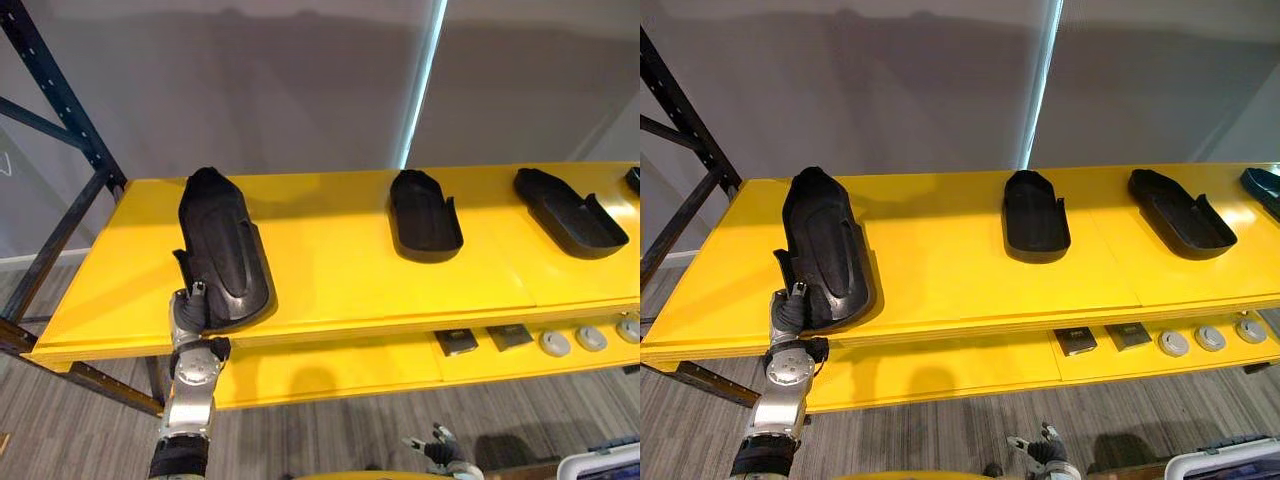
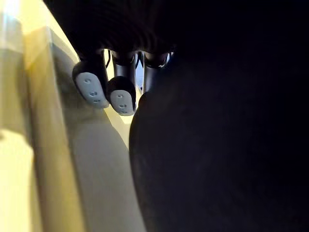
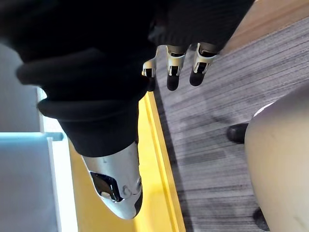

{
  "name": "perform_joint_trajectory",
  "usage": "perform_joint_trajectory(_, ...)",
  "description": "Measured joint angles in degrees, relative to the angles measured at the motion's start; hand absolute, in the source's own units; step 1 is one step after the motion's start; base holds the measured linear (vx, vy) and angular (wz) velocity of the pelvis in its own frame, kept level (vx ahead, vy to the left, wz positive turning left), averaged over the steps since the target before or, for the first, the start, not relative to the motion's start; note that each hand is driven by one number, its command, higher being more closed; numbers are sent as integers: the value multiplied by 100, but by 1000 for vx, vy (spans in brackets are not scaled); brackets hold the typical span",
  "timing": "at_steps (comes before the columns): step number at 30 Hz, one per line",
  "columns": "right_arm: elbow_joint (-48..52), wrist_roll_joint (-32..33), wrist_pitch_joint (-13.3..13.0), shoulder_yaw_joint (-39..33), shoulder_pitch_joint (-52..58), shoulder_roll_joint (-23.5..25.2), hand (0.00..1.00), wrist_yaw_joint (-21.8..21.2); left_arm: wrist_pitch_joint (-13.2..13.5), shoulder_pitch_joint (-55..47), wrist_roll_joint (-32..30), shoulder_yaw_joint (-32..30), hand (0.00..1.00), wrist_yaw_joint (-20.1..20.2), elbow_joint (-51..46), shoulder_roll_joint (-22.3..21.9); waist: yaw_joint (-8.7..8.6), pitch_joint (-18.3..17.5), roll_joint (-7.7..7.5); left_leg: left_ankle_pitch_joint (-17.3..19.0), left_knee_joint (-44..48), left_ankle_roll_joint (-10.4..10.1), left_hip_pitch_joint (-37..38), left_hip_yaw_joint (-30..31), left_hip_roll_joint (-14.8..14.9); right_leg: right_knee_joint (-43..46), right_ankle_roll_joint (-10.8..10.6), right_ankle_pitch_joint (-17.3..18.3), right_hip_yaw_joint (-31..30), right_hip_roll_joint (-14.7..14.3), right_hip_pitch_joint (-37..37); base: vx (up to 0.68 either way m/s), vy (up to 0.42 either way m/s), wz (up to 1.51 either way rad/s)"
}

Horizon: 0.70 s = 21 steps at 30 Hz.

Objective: Walk over and take plastic housings, then place them on the shelf

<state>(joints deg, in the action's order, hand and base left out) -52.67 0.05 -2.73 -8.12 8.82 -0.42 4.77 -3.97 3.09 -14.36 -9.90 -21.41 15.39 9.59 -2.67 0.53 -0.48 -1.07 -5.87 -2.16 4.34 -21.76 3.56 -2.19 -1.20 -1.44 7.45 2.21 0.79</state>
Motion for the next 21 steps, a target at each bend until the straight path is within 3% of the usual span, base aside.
perform_joint_trajectory(5, 0, -9, 20, -2, -3, 1, 0, -7, -171, 337, -177, -194, 100, 5, 372, 86, -39, 15, -16, -2, -2, -16, -40, 111, -57, -37, -21, 20, -40, 1, -28, -70, -7, 0)
perform_joint_trajectory(6, -1, -8, 26, -7, -3, 3, 0, -11, -189, 404, -225, -195, 0, 7, 459, 197, -55, 23, -30, -2, -2, -17, -72, 110, -59, -51, -28, 15, -88, -1, -58, 0, 0, 0)
perform_joint_trajectory(12, -27, -6, 38, -17, -54, 11, 0, -131, -243, 929, -327, -292, 0, 9, 886, 549, -125, 41, -90, -21, 32, 21, -152, 98, -106, -110, -53, -86, -149, -4, -117, 37, -1, -3)
perform_joint_trajectory(21, -54, -2, 45, -32, -119, -3, 0, -154, -254, 1239, -201, -345, 0, 10, 1034, 639, -157, 72, -61, -22, 41, 22, -149, 249, -81, -203, -13, -102, -186, -52, -73, 46, -33, -6)
